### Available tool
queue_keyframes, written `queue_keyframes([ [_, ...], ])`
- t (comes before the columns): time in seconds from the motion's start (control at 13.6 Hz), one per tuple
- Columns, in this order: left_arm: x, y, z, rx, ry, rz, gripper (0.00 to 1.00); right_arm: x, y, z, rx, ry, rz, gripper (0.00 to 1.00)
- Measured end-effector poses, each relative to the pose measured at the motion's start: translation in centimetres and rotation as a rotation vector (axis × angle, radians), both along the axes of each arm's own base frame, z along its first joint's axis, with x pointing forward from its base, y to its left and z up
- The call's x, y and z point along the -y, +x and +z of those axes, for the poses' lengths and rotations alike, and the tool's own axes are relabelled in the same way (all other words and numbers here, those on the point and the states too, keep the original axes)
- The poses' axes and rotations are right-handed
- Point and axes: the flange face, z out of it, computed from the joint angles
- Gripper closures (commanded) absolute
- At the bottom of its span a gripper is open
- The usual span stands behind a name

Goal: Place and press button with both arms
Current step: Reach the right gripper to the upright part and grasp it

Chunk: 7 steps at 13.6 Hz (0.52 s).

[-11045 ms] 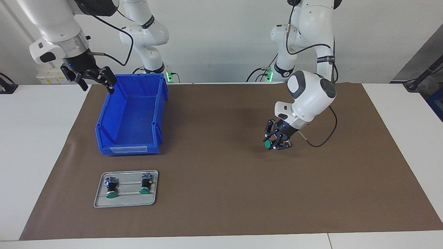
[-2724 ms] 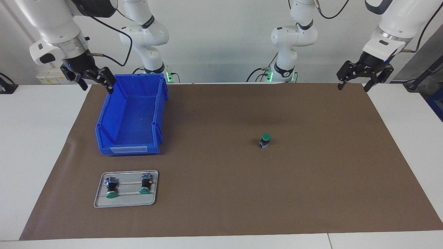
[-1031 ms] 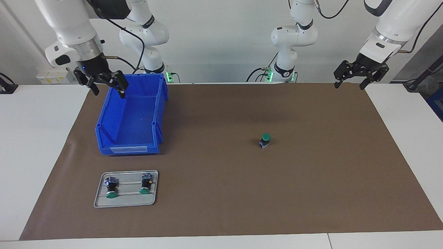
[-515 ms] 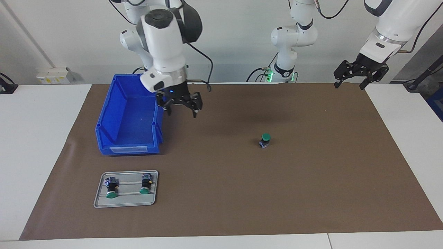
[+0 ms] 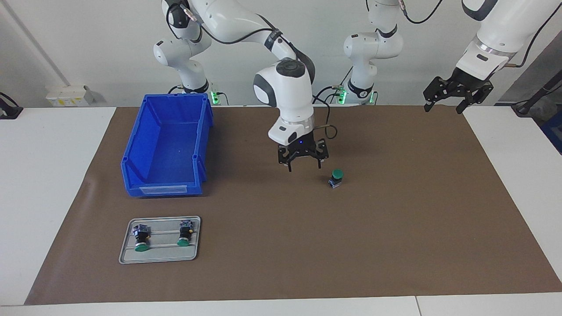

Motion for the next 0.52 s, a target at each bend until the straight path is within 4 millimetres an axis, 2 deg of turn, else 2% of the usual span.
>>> queue_keyframes([
  [0.07, 0.0, 0.0, 0.0, 0.0, 0.0, 0.0, 0.0, -1.2, -0.5, -0.5, 0.007, 0.004, 0.016, 0.0],
  [0.22, 0.0, 0.0, 0.0, 0.0, 0.0, 0.0, 0.0, -2.8, -1.6, -0.2, 0.043, -0.016, 0.064, 0.0],
  [0.52, 0.0, 0.0, 0.0, 0.0, 0.0, 0.0, 0.0, -2.8, -1.1, -0.1, 0.139, -0.08, 0.122, 0.0],
])
